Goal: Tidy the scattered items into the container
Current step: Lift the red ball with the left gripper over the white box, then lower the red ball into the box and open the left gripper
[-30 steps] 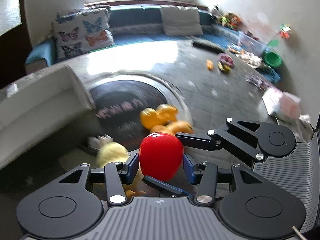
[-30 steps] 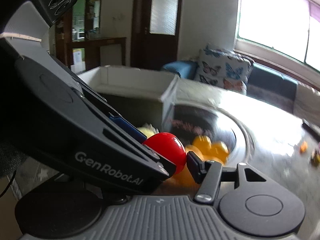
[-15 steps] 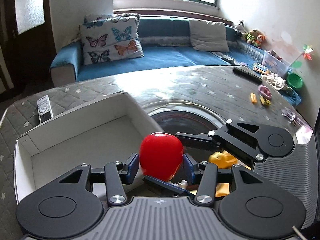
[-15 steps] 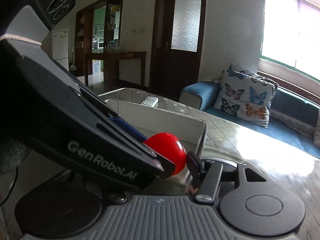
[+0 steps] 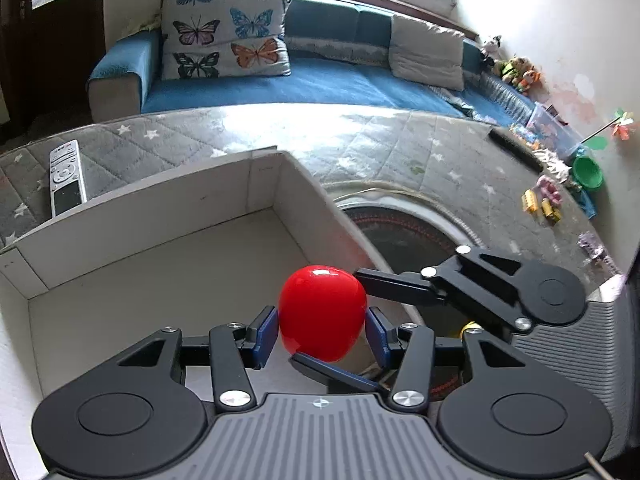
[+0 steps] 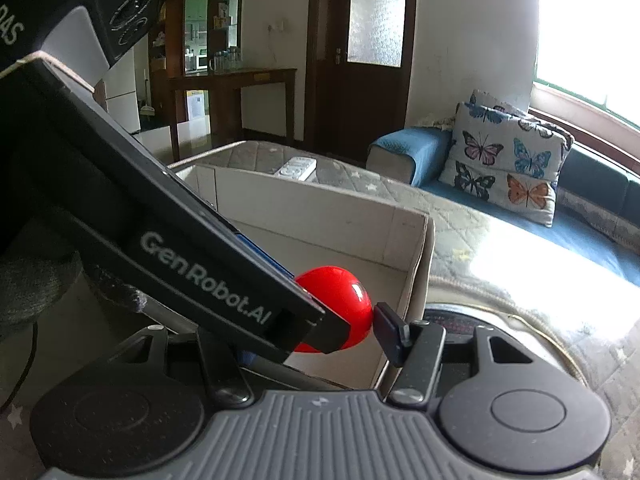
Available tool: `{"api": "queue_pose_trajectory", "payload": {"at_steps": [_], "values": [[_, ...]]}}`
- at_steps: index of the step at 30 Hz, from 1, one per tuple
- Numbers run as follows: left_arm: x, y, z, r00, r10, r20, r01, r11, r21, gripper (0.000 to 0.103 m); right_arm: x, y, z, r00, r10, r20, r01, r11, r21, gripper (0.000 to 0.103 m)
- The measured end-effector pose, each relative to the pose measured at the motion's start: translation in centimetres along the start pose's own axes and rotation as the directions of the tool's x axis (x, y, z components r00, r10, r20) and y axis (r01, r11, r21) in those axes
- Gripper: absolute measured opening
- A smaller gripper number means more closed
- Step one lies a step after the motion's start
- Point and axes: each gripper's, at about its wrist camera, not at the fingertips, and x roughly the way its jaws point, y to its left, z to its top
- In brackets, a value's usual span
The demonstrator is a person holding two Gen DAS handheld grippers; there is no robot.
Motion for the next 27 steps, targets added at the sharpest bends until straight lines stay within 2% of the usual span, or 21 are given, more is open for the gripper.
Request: {"api": "queue_pose_trajectory", "payload": {"at_steps": [10,19,22,27], "values": [[0.0,-0.1,-0.1,1.0,0.014,0.007,-0.014,1.0,-0.009,0.048,-0.2,0.5,-0.6,1.0,-0.015,0.012,0.015,1.0,-0.008,0.059],[-2.2,-1.5,-1.0,0.999,0.012,0.046,-0.011,1.0,-0.02,0.048,-3.4,0.8,-0.7,0.998,-0.038,0.051,0.039,0.999,-0.021,0.06],[-2.9,-2.2,-1.6,0.998,0.016,0.055,-0.015,1.0,-0.016,0.048,-4.4,1.2,-1.1,0.997,-0.043,0.06,0.045,0.999,-0.022,0.068],[-4.1,-3.4,-2.7,0.997,0.033,0.071,-0.032,0.999,-0.014,0.048,-6.0,1.8,-1.7,0.996,-0.06,0.071,0.062,0.998,-0.016,0.07]]}}
